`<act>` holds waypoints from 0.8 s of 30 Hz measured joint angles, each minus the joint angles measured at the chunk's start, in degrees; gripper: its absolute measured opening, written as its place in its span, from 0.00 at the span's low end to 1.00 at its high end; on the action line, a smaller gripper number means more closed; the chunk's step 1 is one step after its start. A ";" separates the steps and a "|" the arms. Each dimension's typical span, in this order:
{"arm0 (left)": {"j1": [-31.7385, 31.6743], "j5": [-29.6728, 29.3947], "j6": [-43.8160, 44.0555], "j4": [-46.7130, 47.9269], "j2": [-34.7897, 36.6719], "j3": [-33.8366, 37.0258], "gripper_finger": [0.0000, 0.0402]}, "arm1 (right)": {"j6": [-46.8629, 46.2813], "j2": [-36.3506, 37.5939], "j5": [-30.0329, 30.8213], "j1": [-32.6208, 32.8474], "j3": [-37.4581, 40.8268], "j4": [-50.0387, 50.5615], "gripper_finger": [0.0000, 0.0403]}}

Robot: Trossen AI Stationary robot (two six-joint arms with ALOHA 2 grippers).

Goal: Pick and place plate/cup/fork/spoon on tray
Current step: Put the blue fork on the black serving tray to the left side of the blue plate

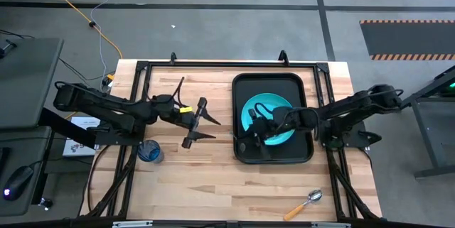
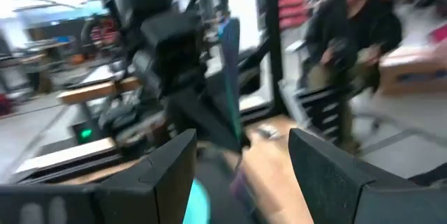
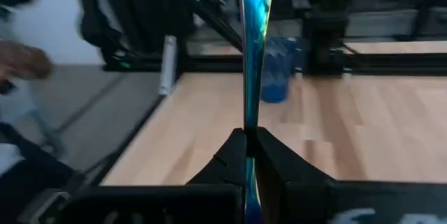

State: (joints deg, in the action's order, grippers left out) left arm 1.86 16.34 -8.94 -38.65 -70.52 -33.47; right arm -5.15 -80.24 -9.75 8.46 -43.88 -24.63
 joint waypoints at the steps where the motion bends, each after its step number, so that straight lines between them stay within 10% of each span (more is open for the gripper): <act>1: -0.22 0.26 0.99 -1.57 -0.75 -0.02 0.54 | -0.38 0.00 -0.97 -0.48 1.08 -2.63 0.00; 24: -1.59 12.25 4.41 -7.42 -17.86 -13.94 0.52 | -1.89 -1.34 -5.45 -2.16 2.39 -2.83 0.00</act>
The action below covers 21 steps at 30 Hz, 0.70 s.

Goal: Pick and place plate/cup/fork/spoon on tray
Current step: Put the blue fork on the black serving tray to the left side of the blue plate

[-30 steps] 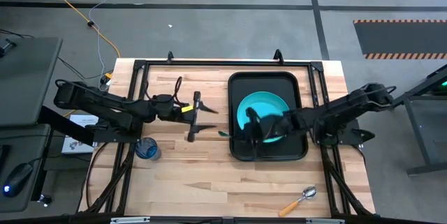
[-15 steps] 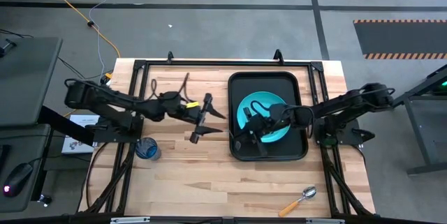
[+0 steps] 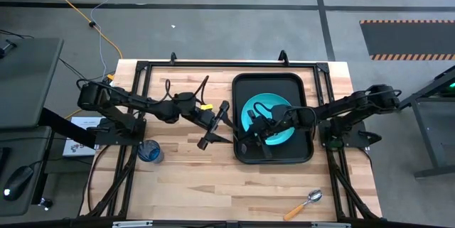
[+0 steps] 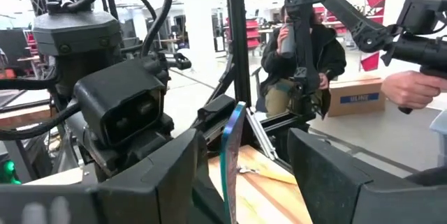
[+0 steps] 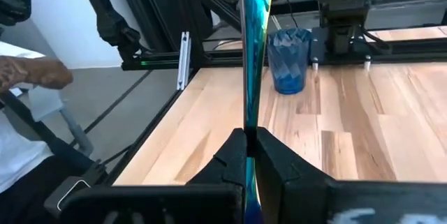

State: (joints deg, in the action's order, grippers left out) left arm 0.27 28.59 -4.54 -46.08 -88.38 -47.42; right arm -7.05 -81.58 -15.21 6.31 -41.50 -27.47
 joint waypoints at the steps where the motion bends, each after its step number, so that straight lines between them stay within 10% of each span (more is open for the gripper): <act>1: 0.00 -0.01 0.02 0.02 0.00 0.00 0.50 | 0.00 0.00 -0.02 0.02 0.00 -0.07 0.00; 12: -0.99 -0.75 -0.13 -0.06 0.00 0.02 0.05 | -0.66 0.00 0.26 0.04 0.00 0.47 0.00; 21: -3.86 -1.18 -0.57 8.38 3.44 0.02 0.01 | -7.83 0.94 4.18 -0.78 -0.02 2.23 0.10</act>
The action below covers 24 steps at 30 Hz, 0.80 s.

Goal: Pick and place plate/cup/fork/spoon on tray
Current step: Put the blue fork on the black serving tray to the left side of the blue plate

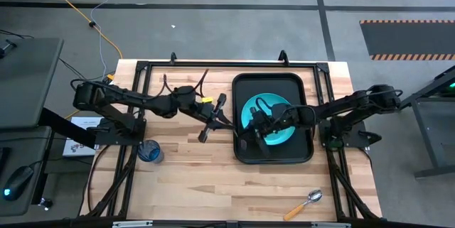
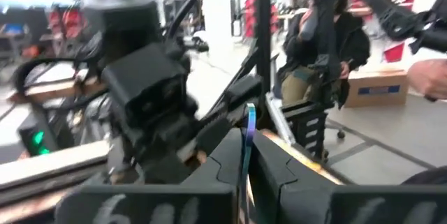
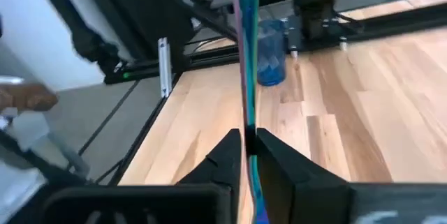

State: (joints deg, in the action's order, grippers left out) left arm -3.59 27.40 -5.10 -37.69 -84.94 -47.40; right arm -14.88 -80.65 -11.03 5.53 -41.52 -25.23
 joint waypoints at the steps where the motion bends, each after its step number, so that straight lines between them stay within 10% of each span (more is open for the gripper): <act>1: -0.37 -0.61 -0.05 2.07 1.06 0.00 0.01 | -0.56 0.64 0.60 -0.26 0.00 1.16 0.12; 13: -1.08 -14.39 -5.37 17.36 12.64 0.39 0.00 | -2.46 15.57 11.21 -0.11 -0.09 28.72 0.45; 24: -2.10 -25.66 9.20 -7.47 15.31 14.62 0.00 | -13.88 24.47 27.04 9.62 11.13 33.97 0.53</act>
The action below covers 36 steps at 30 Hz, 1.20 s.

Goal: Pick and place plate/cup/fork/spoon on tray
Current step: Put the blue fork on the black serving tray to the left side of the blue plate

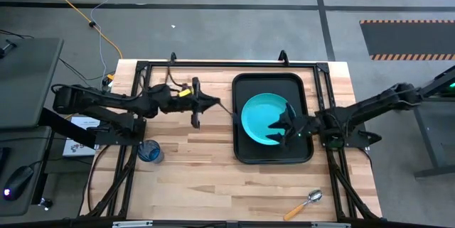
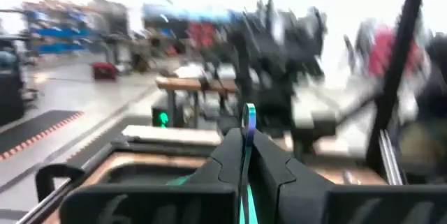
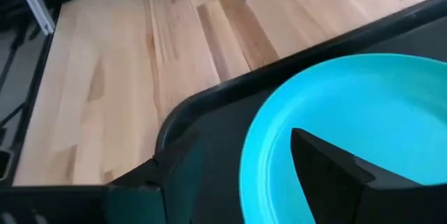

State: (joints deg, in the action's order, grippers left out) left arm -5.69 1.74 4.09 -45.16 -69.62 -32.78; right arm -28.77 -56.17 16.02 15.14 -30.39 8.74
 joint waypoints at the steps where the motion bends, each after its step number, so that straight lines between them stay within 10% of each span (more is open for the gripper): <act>1: 0.02 -1.39 1.47 -3.30 0.00 1.15 0.00 | -0.56 0.10 2.02 0.99 2.14 -4.48 0.53; 12: 4.39 -18.38 6.30 -24.35 -7.28 4.97 0.00 | 9.87 -7.24 13.21 0.75 12.05 -49.29 0.53; 20: 5.00 -22.17 8.20 -44.43 -17.22 4.97 0.00 | 11.34 -13.21 19.77 -2.71 7.83 -50.15 0.53; 36: 4.98 -19.82 9.37 -44.71 -22.78 -2.18 0.00 | 14.91 -15.72 17.24 -6.52 2.99 -51.42 0.49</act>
State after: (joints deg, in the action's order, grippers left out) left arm -0.71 -18.08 13.47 -89.87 -92.40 -34.96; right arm -13.85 -71.90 33.26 8.63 -27.40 -42.68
